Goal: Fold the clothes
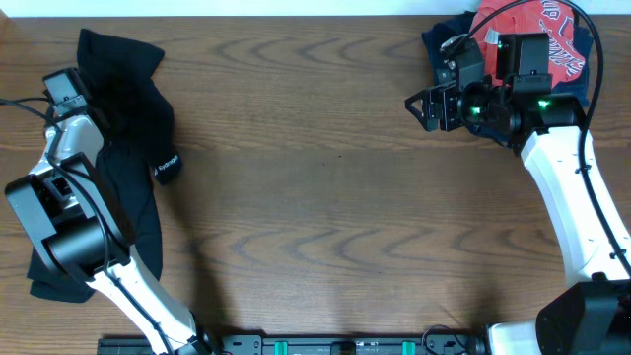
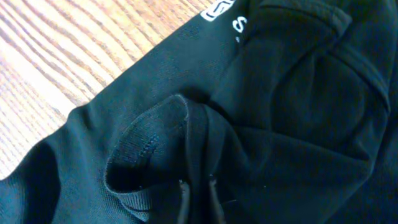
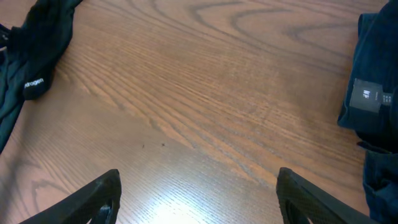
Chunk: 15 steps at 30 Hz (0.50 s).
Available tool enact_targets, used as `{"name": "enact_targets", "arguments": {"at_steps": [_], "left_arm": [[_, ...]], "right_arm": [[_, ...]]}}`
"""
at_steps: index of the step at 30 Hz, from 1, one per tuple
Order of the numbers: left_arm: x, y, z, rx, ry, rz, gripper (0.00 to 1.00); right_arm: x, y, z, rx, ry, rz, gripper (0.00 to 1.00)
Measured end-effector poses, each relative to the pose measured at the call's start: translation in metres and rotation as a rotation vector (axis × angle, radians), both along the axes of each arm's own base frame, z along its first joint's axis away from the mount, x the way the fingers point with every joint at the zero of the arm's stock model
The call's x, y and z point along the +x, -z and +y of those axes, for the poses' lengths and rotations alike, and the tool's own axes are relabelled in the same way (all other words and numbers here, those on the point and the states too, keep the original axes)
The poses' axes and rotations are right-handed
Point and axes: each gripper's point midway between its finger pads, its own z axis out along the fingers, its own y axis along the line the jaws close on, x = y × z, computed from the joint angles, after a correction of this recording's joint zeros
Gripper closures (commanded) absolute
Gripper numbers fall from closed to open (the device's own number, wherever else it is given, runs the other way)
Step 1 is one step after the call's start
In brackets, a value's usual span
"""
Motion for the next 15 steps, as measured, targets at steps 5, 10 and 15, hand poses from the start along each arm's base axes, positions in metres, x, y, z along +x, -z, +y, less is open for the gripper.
{"name": "enact_targets", "arguments": {"at_steps": [5,10,15], "left_arm": [[-0.0022,0.0016,-0.0011,-0.005,0.0,0.011,0.94],[-0.0048,0.0034,-0.0023,-0.014,-0.005,0.021,0.94],[-0.0044,-0.001,-0.0036,-0.022,-0.021,0.009,0.94]], "right_arm": [[0.0,0.0,0.0,0.0,0.0,0.0,0.26],[0.0,0.0,0.0,0.0,0.0,0.0,0.3],[0.0,0.0,0.0,0.0,0.0,0.0,0.32]]}}
